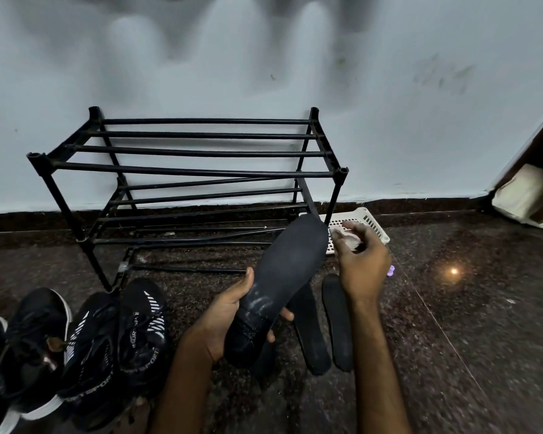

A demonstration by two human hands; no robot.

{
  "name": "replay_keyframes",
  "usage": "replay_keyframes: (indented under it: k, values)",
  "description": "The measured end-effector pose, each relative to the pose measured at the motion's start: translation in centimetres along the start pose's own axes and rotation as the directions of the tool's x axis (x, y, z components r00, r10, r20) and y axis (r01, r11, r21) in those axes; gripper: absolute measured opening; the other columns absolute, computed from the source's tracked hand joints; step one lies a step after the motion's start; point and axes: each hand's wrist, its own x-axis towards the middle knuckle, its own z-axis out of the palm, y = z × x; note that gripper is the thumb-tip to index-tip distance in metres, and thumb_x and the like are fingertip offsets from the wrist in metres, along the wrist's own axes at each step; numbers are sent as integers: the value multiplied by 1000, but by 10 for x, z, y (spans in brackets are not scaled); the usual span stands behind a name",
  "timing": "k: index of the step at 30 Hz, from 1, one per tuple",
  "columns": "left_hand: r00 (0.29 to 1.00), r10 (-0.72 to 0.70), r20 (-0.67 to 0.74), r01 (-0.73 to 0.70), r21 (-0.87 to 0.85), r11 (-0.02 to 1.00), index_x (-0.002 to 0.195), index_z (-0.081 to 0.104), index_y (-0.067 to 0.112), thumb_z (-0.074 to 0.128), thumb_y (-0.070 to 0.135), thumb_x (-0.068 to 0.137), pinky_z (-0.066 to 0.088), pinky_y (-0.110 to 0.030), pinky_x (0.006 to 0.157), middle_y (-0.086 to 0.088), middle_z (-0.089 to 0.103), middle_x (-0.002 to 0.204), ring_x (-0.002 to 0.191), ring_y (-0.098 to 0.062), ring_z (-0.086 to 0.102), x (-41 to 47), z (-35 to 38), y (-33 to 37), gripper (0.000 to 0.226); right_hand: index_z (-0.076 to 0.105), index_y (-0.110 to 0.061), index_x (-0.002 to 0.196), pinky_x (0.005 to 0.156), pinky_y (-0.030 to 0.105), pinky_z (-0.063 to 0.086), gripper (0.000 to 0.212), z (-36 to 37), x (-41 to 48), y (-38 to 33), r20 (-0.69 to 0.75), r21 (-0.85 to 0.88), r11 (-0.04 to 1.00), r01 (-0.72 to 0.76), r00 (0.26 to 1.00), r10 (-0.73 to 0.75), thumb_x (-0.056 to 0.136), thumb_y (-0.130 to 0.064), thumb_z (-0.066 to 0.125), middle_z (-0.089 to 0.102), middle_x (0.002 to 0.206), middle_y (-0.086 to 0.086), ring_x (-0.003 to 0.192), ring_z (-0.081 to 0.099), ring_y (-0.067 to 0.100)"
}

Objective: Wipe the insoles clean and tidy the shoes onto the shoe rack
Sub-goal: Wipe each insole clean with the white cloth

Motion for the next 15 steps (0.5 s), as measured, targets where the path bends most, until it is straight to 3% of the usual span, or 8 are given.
replay_keyframes:
  k: [4, 7, 10, 13, 15]
  values:
    - [996, 17, -84, -24, -83, 996, 122, 62, -2, 35, 50, 96, 56, -36, 45, -29, 68, 98, 72, -34, 70, 4, -4, -4, 64, 72, -20, 93, 85, 33, 57, 15, 3, -19, 14, 24, 199, 953, -229, 973, 229, 82, -10, 78, 75, 93, -2, 91, 71, 14]
    - [988, 29, -149, -60, -206, 977, 116, 67, 2, 35, 52, 98, 56, -36, 46, -24, 70, 106, 79, -35, 72, 6, -7, -6, 63, 71, -16, 92, 70, 24, 56, 15, 6, -35, 16, 92, 347, 866, -360, 932, 350, 82, -4, 75, 74, 91, 4, 82, 69, 14]
    - [980, 45, -196, -107, -322, 941, 113, 72, 4, 39, 53, 95, 59, -36, 54, -20, 68, 119, 87, -34, 72, 9, -10, -7, 61, 71, -10, 95, 61, 22, 52, 13, 11, -47, 18, 178, 380, 817, -434, 901, 395, 84, -4, 73, 73, 85, 6, 70, 65, 10]
    - [970, 33, -242, -127, -385, 914, 126, 62, 4, 38, 54, 97, 58, -34, 60, -17, 61, 133, 92, -29, 71, 12, -13, -10, 62, 72, -11, 95, 60, 22, 52, 12, 15, -53, 15, 239, 428, 768, -477, 879, 413, 85, -5, 72, 74, 81, 2, 69, 65, 10]
    - [969, 28, -245, -130, -411, 902, 132, 57, 4, 37, 54, 98, 58, -33, 61, -16, 57, 139, 95, -27, 70, 14, -15, -12, 64, 72, -13, 93, 60, 22, 52, 10, 16, -54, 13, 256, 406, 795, -451, 891, 375, 85, -5, 72, 74, 78, -1, 68, 64, 9]
